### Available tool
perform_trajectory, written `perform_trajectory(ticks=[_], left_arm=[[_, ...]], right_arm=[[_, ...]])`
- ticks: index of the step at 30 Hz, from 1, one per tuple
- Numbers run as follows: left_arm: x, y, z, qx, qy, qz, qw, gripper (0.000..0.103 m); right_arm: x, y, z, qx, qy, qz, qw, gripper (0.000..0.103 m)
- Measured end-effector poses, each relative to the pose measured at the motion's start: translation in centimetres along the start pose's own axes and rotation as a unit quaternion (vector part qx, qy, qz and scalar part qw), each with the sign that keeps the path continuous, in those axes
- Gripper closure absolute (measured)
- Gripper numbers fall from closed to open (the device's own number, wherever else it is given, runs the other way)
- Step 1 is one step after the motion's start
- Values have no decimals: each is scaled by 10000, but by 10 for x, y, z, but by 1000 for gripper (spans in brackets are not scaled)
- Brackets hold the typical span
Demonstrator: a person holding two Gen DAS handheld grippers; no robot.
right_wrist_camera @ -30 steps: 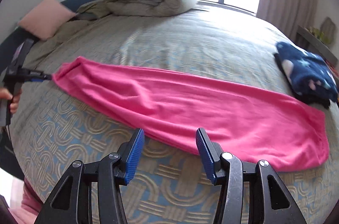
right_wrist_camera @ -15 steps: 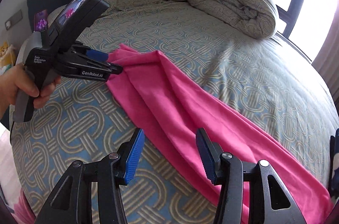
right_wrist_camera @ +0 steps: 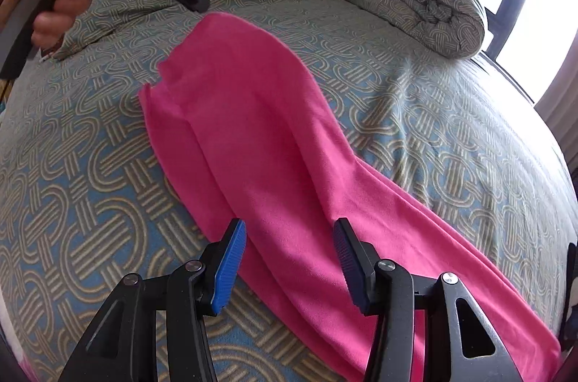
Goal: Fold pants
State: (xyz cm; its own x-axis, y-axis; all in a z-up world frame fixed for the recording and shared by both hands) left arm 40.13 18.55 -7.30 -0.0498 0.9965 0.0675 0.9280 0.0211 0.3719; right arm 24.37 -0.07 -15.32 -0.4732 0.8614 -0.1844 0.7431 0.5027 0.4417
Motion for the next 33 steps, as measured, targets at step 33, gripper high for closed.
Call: perform_trajectory(ticks=[33], left_arm=[[-11,-117,34,1084,-2508,-935,9574,86]], right_arm=[[10,-21,2,156,-168,-343,9991,71]])
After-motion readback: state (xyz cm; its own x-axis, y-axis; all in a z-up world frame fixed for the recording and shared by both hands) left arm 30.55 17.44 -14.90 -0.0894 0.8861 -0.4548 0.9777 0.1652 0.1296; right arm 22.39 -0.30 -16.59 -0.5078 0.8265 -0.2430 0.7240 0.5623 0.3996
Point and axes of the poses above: each gripper's, at about its wrist camera, not at the fingertips, and z roughly the way its jaws point, x to its left, y to its top, the point moved 2 cm from there along z, roughly the way its jaws point, and after that the axes turned 7 degrees about x, right-handed, at the moved point
